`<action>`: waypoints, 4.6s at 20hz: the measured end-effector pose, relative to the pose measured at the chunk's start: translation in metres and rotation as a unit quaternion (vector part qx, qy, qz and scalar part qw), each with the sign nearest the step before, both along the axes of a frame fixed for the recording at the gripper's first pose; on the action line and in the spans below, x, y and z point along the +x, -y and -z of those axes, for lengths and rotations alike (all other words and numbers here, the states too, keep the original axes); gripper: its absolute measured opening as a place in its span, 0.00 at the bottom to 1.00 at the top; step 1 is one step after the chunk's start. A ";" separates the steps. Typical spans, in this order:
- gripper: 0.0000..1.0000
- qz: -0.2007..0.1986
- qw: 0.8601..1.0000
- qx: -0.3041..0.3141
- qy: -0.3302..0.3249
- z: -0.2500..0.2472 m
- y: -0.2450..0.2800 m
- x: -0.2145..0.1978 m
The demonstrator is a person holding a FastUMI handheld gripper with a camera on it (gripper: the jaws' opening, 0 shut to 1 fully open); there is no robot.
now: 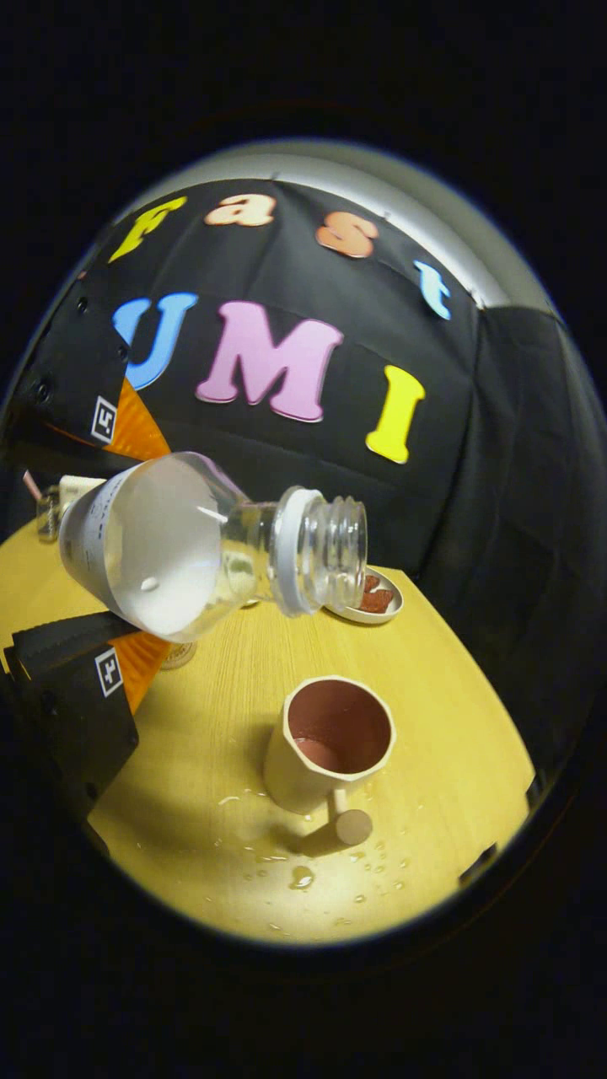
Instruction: Take the bottle from table, then pour the juice into the cup, finally place the bottle on the coaster
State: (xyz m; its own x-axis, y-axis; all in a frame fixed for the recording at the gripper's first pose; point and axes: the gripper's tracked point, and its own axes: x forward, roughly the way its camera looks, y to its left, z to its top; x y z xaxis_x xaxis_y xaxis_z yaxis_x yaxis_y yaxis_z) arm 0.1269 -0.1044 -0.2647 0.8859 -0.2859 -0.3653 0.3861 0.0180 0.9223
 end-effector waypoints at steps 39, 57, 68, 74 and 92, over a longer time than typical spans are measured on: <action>0.75 -0.164 0.798 -0.563 -0.139 0.012 -0.015 0.130; 0.78 -0.213 0.811 -0.521 -0.159 0.068 -0.021 0.151; 0.97 -0.207 0.825 -0.502 -0.161 0.045 -0.027 0.120; 0.97 -0.192 0.832 -0.496 -0.155 0.015 -0.033 0.075; 0.99 -0.143 0.836 -0.525 -0.076 -0.129 -0.060 -0.062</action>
